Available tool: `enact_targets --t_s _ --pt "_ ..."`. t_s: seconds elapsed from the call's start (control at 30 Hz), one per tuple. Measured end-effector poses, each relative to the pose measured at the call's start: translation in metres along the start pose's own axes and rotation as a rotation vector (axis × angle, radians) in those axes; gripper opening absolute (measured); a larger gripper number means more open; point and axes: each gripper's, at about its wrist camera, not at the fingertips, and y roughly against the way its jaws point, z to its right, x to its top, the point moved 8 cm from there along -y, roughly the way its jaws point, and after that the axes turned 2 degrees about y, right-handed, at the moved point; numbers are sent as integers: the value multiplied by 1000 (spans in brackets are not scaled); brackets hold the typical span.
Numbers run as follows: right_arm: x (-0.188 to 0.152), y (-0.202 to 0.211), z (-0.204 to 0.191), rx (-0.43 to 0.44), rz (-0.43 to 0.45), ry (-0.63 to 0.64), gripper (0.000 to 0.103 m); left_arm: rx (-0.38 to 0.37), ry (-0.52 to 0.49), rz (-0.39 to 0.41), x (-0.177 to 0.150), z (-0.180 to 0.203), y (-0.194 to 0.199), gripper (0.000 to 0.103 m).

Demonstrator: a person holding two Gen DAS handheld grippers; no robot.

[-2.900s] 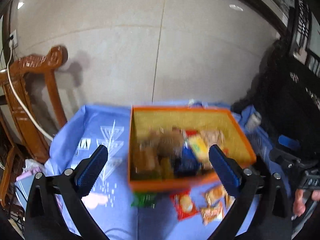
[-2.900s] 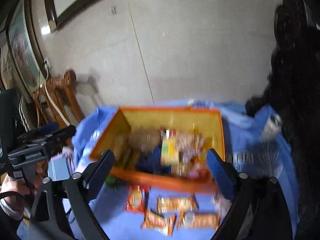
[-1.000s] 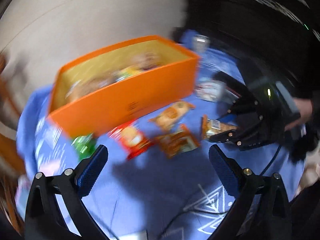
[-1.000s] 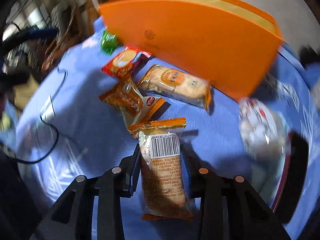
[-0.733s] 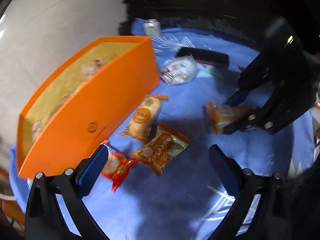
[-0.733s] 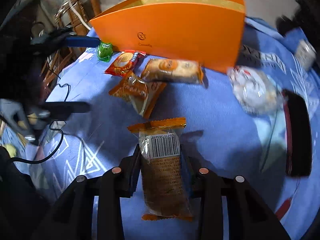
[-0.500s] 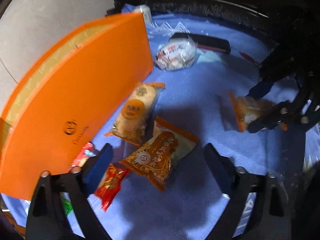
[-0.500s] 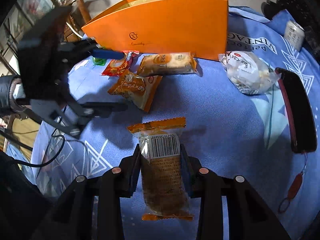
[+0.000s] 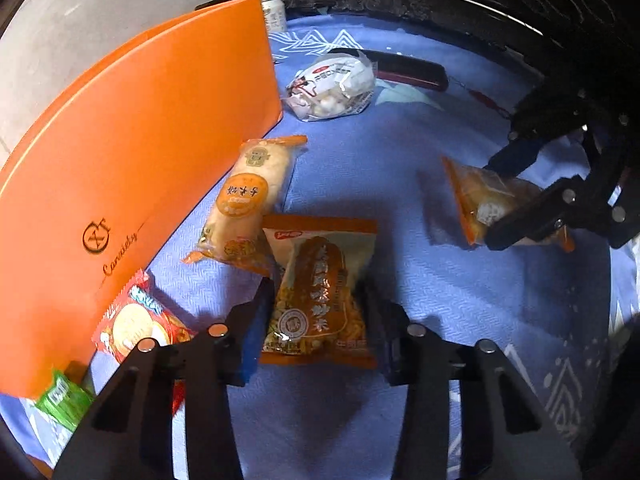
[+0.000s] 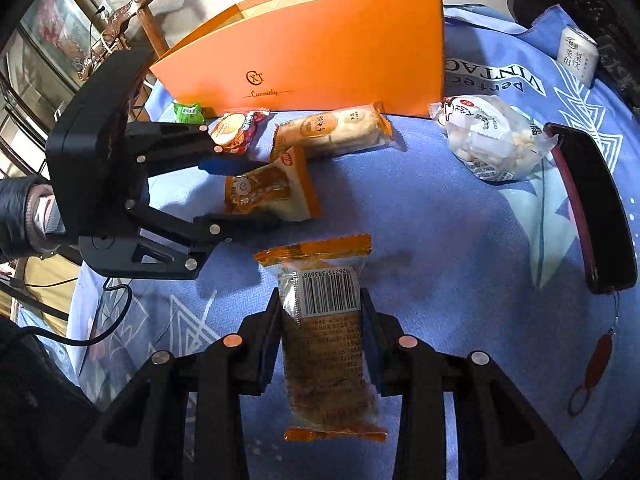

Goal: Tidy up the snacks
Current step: 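Carry both bags over the orange box and open both tools to drop them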

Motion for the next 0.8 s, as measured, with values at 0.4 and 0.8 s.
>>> enact_targets --t_s 0.4,0.8 --pt "8 19 -11 -4 47 23 36 11 230 84 -4 -11 52 37" --pt "9 28 -31 1 57 43 36 47 236 -17 -31 -2 34 65"
